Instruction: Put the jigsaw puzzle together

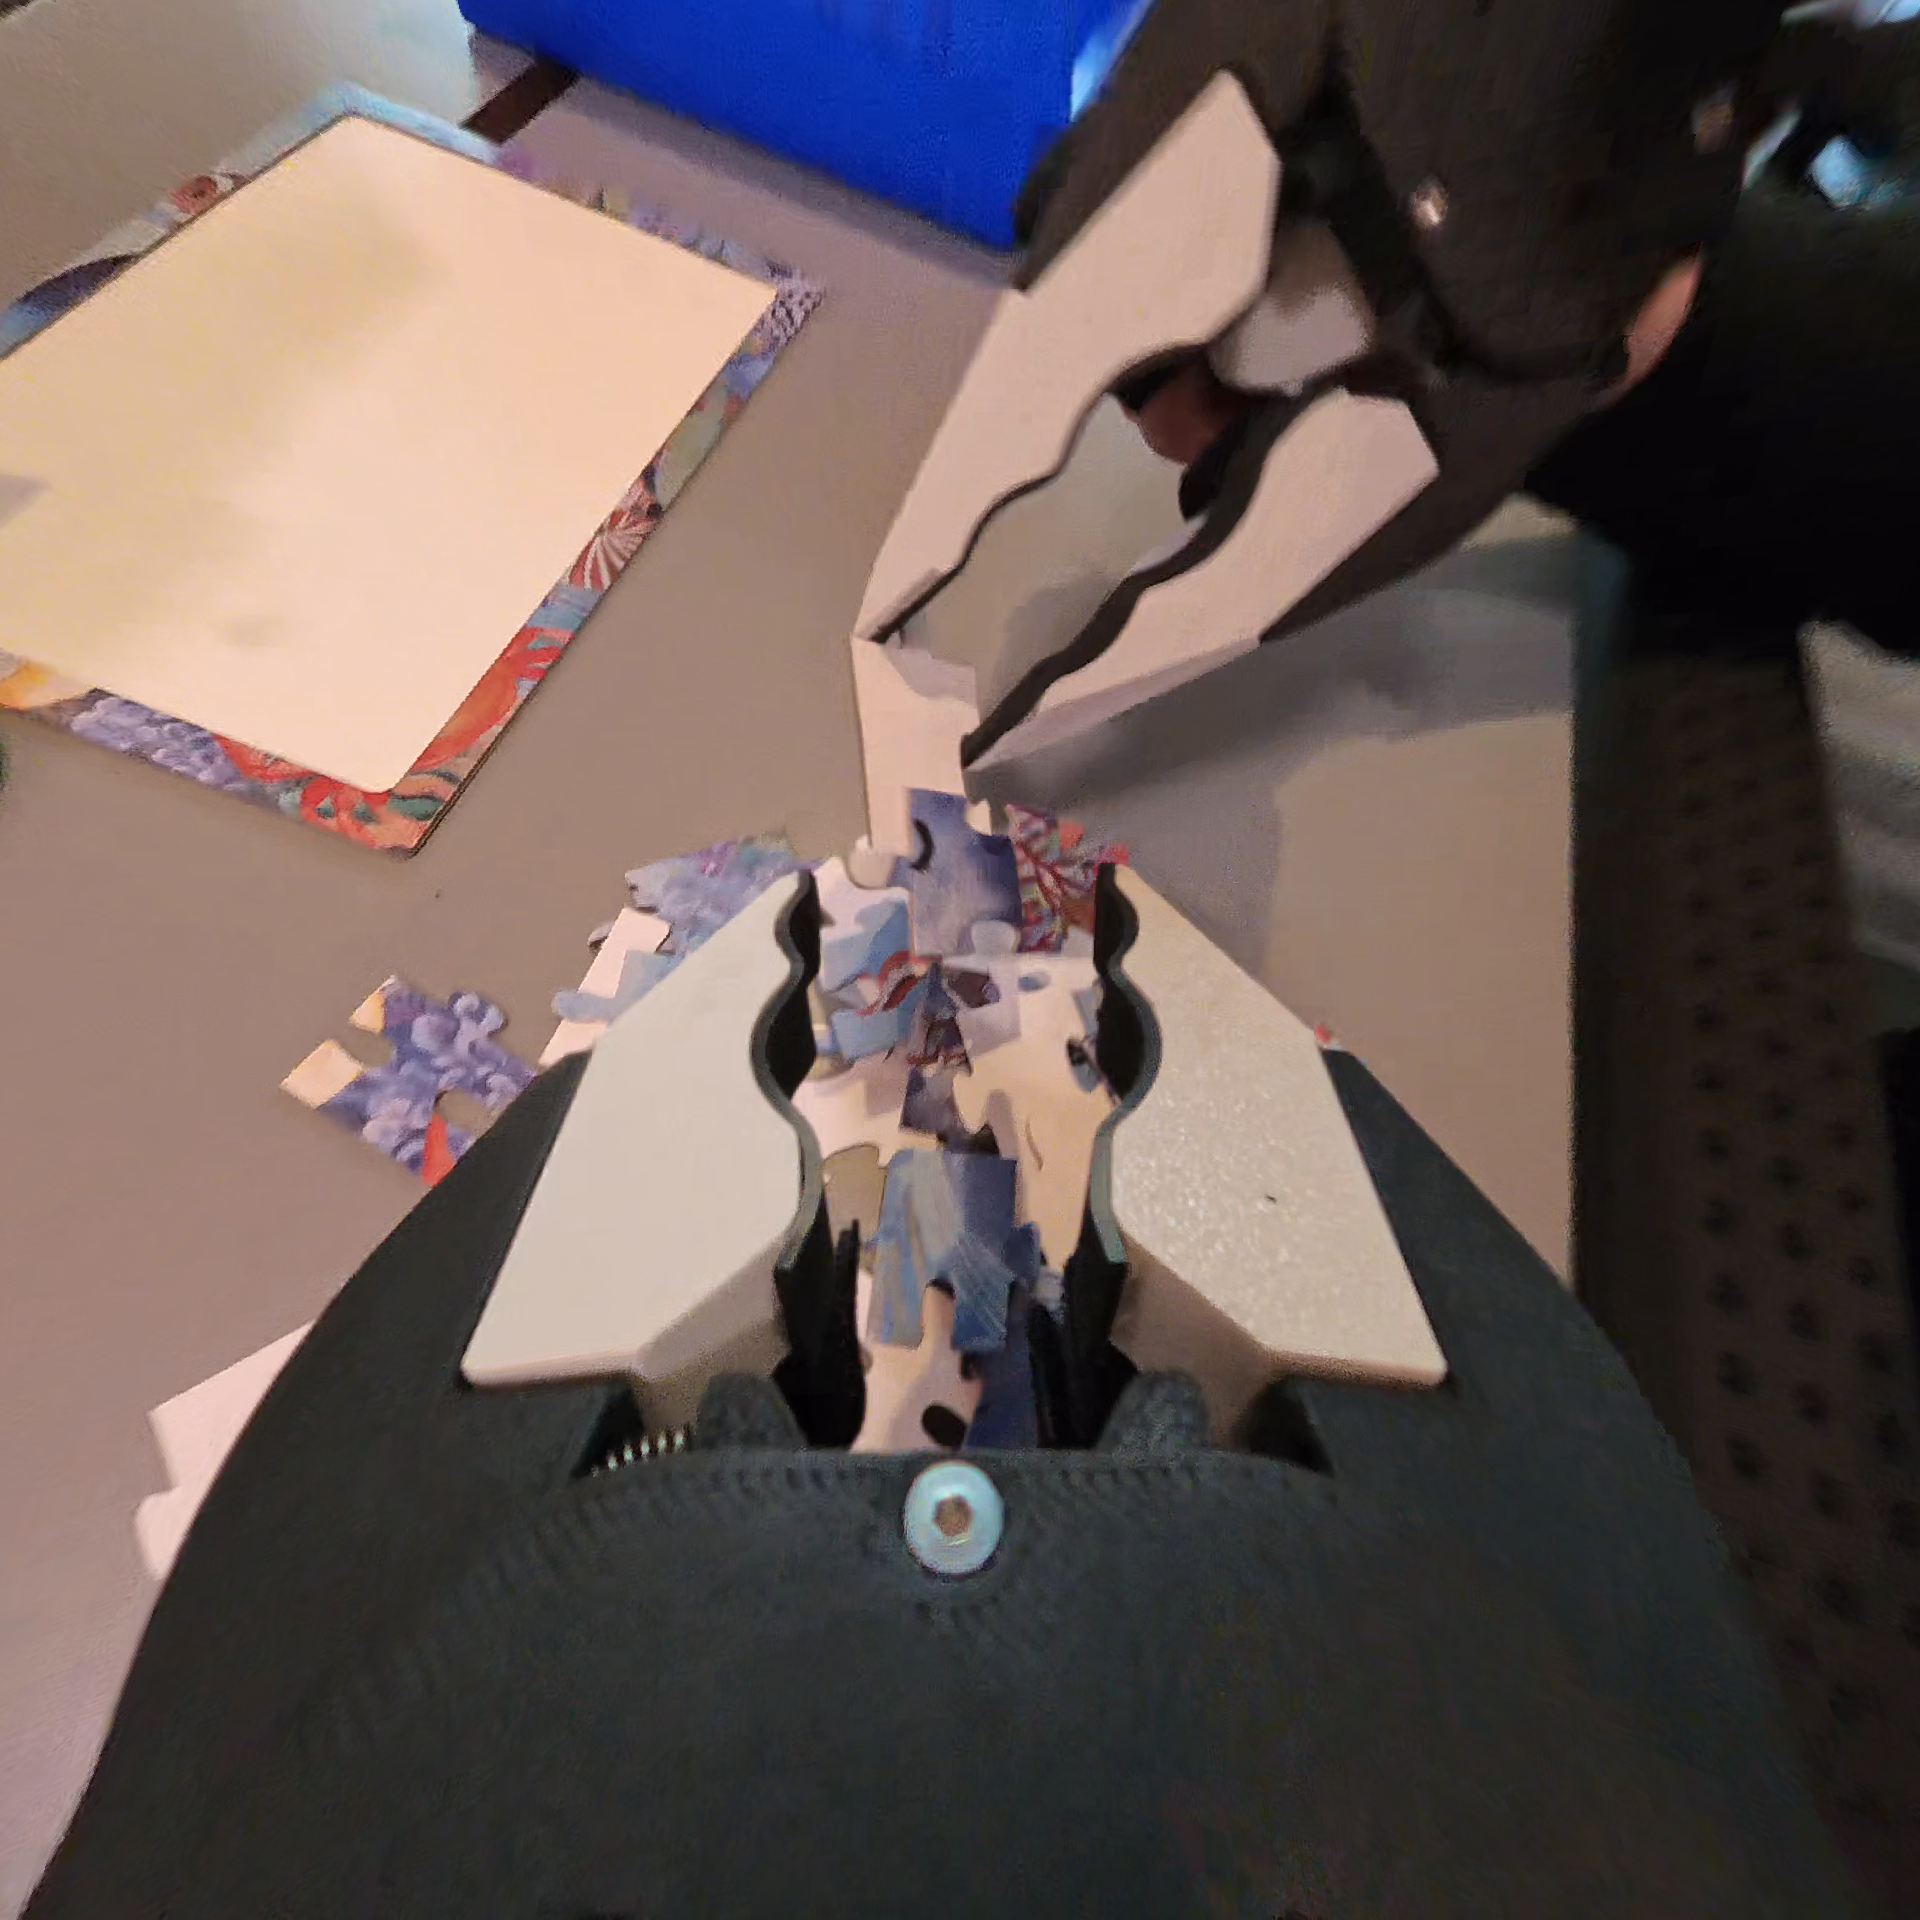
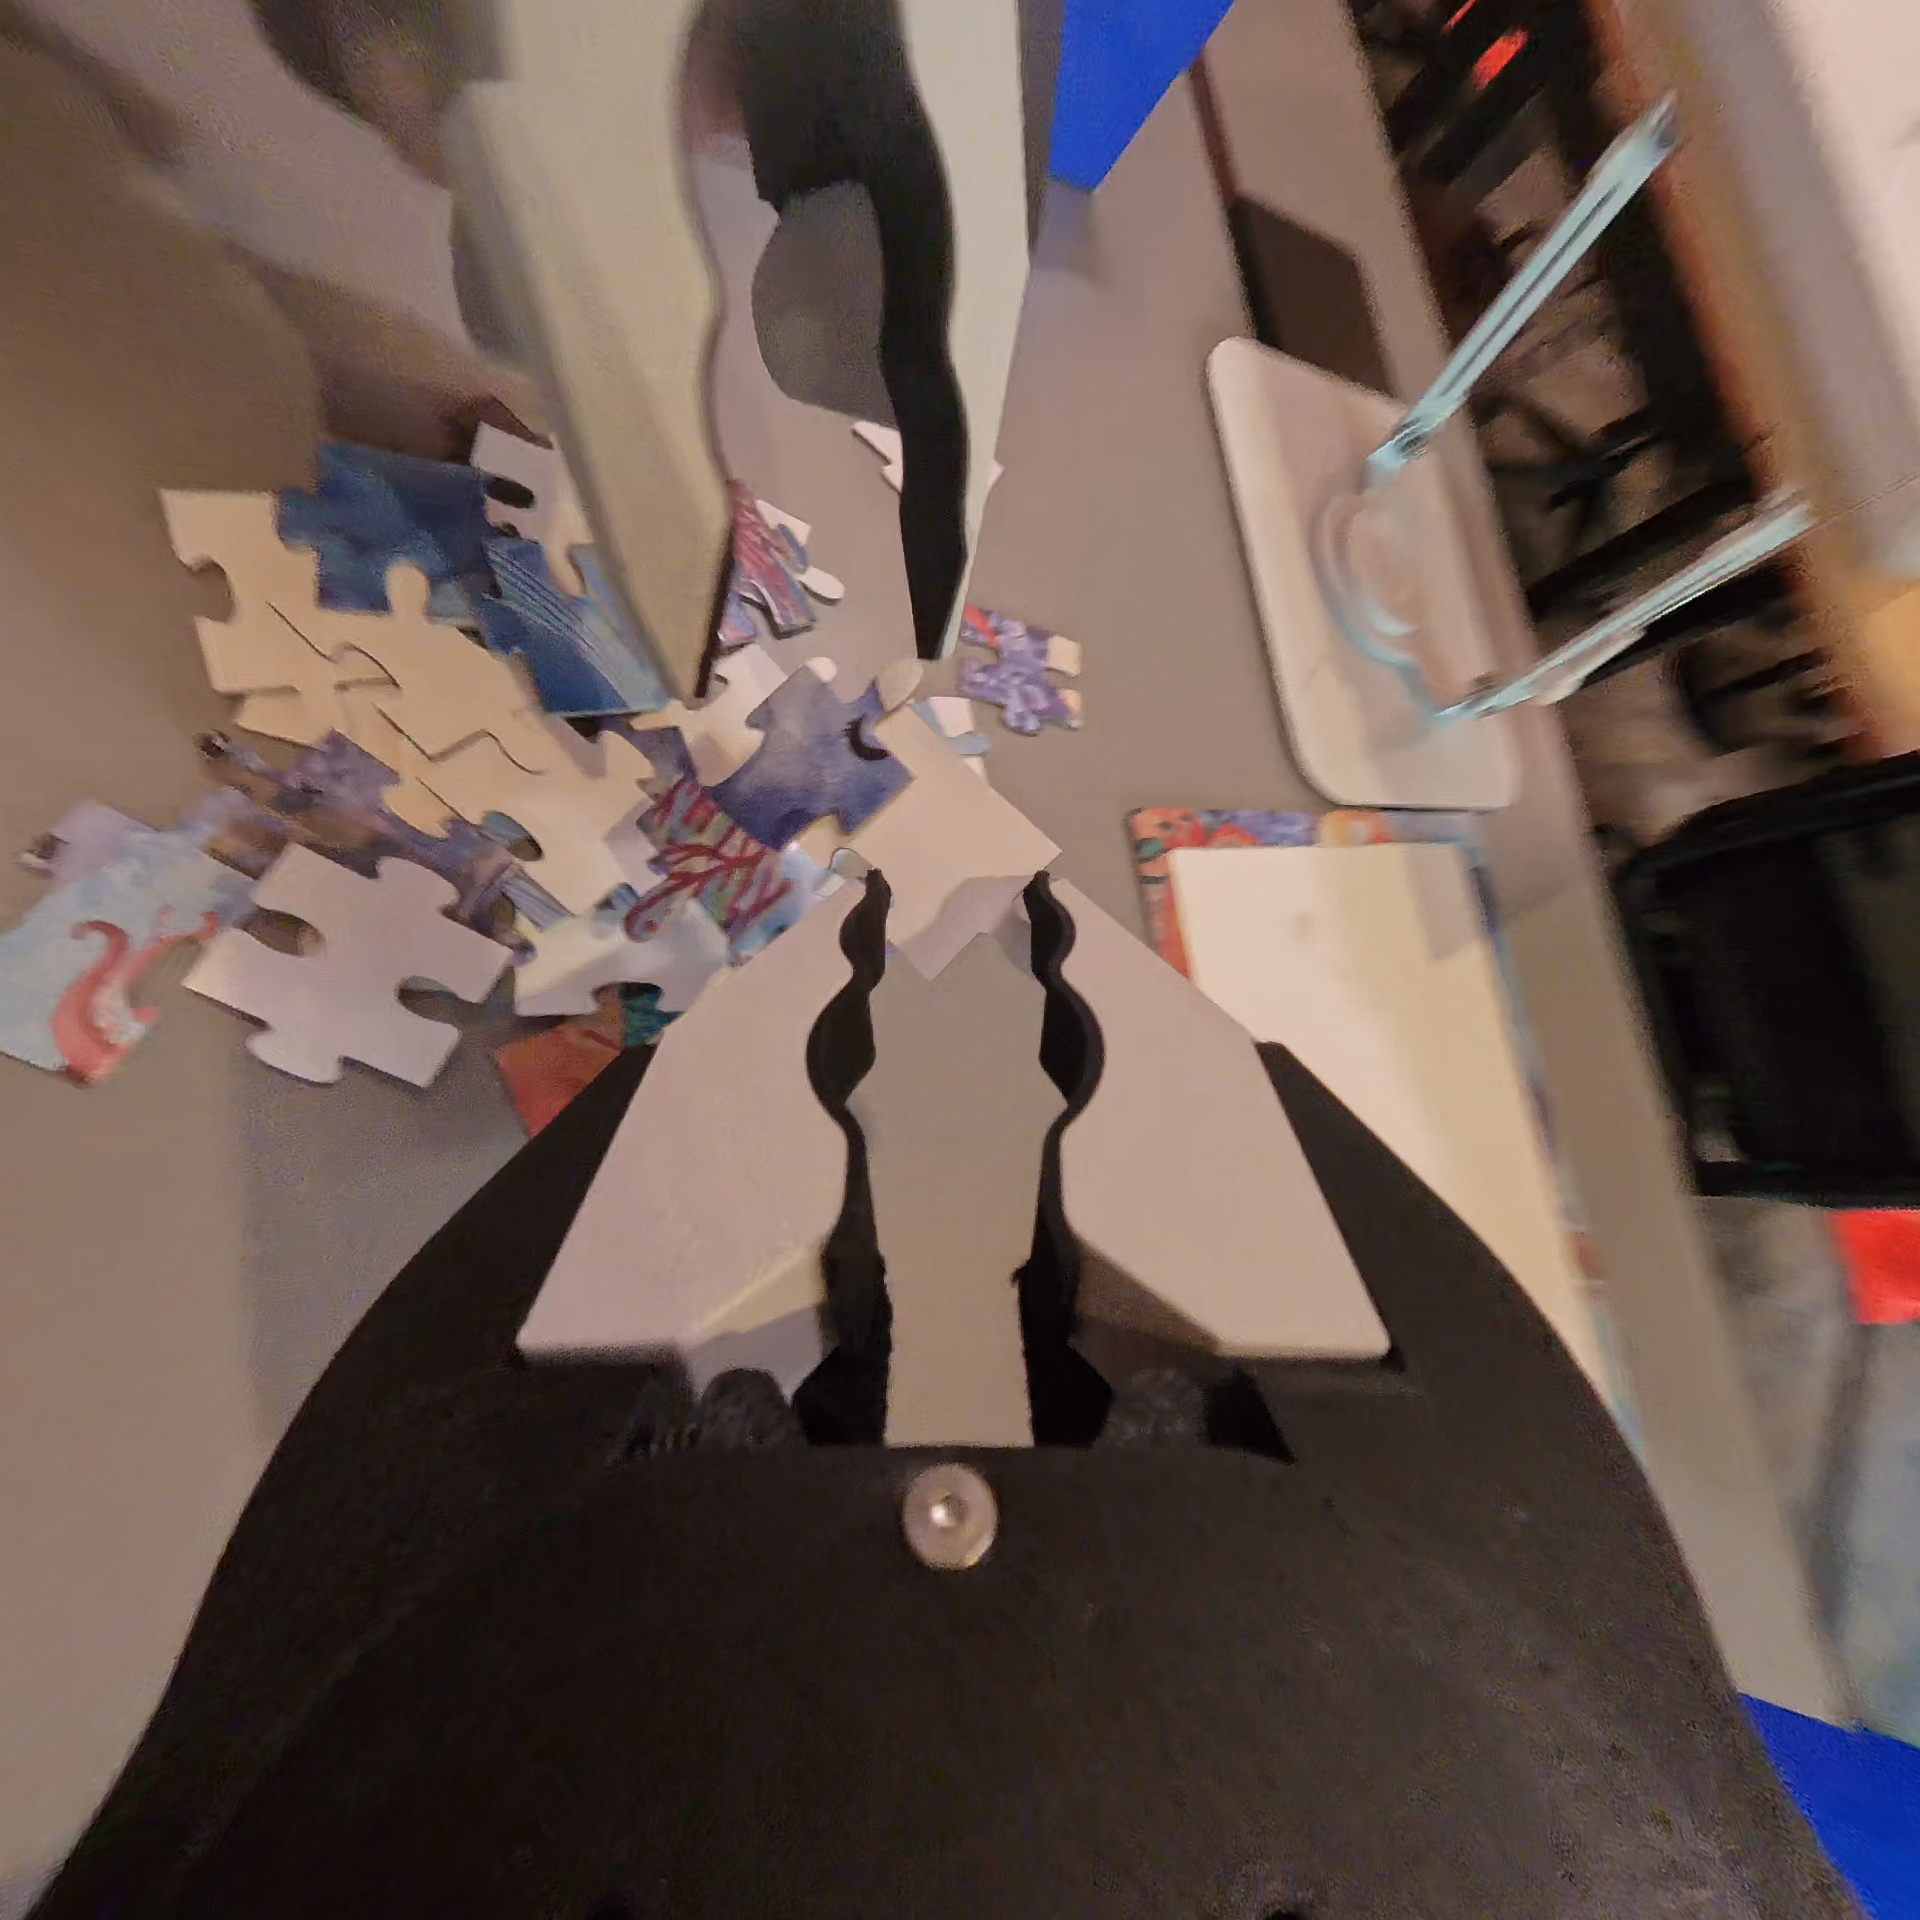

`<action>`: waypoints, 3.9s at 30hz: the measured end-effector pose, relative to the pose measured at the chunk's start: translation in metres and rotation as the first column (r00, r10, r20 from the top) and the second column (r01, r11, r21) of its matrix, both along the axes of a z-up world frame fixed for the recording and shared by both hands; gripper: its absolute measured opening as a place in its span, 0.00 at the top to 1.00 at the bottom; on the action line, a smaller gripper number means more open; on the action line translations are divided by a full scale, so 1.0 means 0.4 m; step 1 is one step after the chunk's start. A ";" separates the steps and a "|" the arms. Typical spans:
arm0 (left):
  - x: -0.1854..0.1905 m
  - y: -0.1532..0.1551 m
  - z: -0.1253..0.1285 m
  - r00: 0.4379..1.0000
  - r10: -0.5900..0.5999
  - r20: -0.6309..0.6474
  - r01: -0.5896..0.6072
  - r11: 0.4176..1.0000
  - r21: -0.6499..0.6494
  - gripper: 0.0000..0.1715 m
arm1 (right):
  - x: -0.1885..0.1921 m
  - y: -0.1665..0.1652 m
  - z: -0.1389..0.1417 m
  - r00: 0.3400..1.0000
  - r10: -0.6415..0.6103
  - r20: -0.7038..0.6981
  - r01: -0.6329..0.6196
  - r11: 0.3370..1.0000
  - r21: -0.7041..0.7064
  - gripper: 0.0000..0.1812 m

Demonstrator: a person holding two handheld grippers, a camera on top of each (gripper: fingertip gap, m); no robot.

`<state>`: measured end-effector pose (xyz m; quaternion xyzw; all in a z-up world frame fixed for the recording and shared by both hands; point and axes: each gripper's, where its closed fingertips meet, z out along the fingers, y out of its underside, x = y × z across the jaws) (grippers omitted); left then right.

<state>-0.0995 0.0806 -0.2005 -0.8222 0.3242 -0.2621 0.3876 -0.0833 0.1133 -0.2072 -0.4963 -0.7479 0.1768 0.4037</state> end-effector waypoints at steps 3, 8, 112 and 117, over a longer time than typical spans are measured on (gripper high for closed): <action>0.022 0.011 0.013 0.995 -0.012 0.102 0.015 0.999 -0.028 0.73 | 0.011 -0.017 0.035 0.998 0.044 -0.038 -0.035 0.979 0.203 0.86; 0.057 -0.003 0.008 0.981 -0.087 0.171 0.096 0.994 -0.046 0.95 | 0.011 -0.048 0.065 0.992 0.095 -0.088 -0.061 0.943 0.326 0.86; 0.058 -0.120 -0.197 0.869 -0.371 -0.327 0.356 0.928 -0.108 0.91 | 0.272 0.092 -0.069 0.962 -0.217 0.168 0.274 0.780 -0.562 0.82; 0.066 -0.125 -0.184 0.871 -0.380 -0.311 0.370 0.924 -0.093 0.99 | 0.189 -0.044 -0.083 0.987 -0.019 0.160 0.101 0.848 -0.521 0.81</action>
